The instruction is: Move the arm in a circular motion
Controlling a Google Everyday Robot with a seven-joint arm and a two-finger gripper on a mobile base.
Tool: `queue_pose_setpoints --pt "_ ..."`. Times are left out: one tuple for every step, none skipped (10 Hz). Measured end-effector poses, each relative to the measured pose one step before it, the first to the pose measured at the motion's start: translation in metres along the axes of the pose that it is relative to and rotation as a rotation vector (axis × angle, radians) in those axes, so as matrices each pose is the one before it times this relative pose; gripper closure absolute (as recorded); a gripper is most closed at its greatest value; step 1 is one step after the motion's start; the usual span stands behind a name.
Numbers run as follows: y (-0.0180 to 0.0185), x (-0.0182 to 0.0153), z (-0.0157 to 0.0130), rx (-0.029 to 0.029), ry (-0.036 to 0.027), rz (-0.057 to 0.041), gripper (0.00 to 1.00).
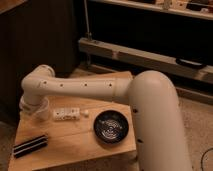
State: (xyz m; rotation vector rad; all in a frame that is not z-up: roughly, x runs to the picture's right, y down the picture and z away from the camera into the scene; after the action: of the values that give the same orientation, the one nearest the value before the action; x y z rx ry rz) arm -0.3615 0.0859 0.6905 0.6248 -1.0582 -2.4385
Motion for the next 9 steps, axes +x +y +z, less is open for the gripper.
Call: queue_pose_setpoints --pt "0.0214 -0.00615 -0.01193 -0.02016 0.01464 0.02076 0.96" --pt "0.02576 -0.01087 -0.01449 -0.02264 0.01759 0.03298 0.96" --pt "0.02137 -0.01073 -0.01197 -0.02059 0.01467 0.03451 0.96" --pt "0.02274 -0.01439 -0.01295 -0.02147 0.01696 0.0436 0.96" --pt "0.02281 -0.01824 -0.01442 -0.02342 0.01908 0.04767 0.96" --pt "0.01763 -0.01934 -0.01404 -0.02157 0.01661 0.04663 0.96" --pt "0.01156 -0.01607 -0.01203 -0.0189 0.01155 0.03639 0.96" --pt "0.01508 -0.0278 -0.01897 -0.03288 0.0161 0.05833 0.96" --pt "0.00491 -0.01401 -0.009 -0.01735 0.00727 0.02963 0.96"
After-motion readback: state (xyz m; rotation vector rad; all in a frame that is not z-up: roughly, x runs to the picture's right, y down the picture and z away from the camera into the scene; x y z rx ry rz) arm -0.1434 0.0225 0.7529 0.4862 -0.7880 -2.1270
